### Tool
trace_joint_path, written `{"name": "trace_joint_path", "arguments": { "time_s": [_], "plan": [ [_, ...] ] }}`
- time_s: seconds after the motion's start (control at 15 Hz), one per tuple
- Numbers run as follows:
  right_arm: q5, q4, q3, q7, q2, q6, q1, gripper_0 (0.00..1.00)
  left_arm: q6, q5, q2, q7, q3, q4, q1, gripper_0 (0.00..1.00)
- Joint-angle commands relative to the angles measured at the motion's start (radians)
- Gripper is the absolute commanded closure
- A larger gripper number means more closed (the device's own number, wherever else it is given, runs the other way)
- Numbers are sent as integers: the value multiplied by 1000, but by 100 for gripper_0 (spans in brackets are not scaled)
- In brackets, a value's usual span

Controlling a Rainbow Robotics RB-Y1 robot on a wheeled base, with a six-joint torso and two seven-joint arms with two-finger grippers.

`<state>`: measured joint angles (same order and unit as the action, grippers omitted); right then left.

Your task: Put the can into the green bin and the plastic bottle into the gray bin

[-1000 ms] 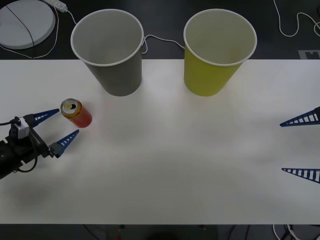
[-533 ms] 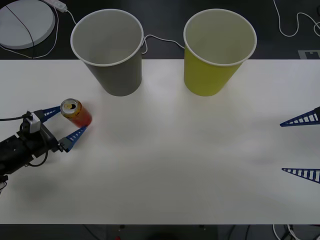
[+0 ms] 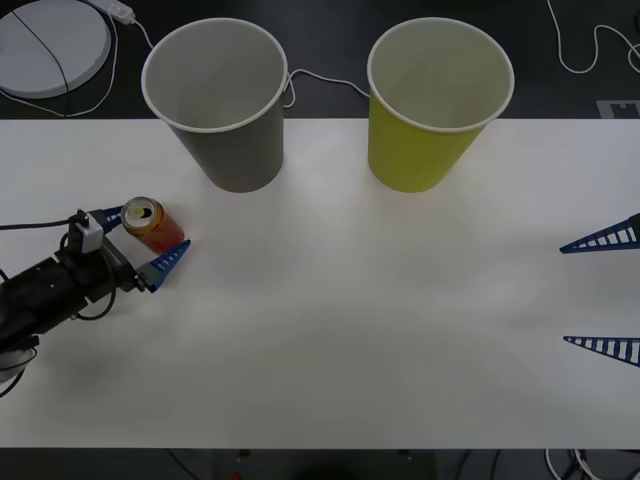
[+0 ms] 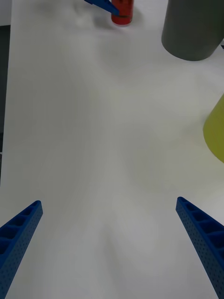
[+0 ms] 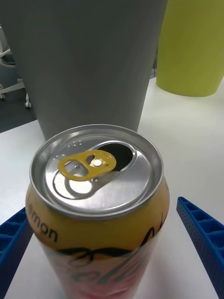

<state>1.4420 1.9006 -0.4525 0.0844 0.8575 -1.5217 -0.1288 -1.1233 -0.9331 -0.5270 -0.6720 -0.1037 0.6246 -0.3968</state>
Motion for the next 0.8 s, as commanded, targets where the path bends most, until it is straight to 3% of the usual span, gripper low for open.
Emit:
{"name": "trace_joint_path", "arguments": {
  "time_s": [0.07, 0.13, 0.27, 0.33, 0.8],
  "plan": [
    [0, 0, 0, 0, 0, 0, 0, 0, 8, -1, 4, 5, 10, 1, -10, 0],
    [0, 0, 0, 0, 0, 0, 0, 0, 8, -1, 4, 6, 10, 0, -11, 7],
    [0, 0, 0, 0, 0, 0, 0, 0, 7, -1, 4, 6, 10, 0, -11, 93],
    [0, 0, 0, 0, 0, 0, 0, 0, 3, -3, 4, 6, 10, 1, -11, 100],
    [0, 0, 0, 0, 0, 0, 0, 0, -1, -15, 2, 8, 15, 1, -10, 100]
  ]
}}
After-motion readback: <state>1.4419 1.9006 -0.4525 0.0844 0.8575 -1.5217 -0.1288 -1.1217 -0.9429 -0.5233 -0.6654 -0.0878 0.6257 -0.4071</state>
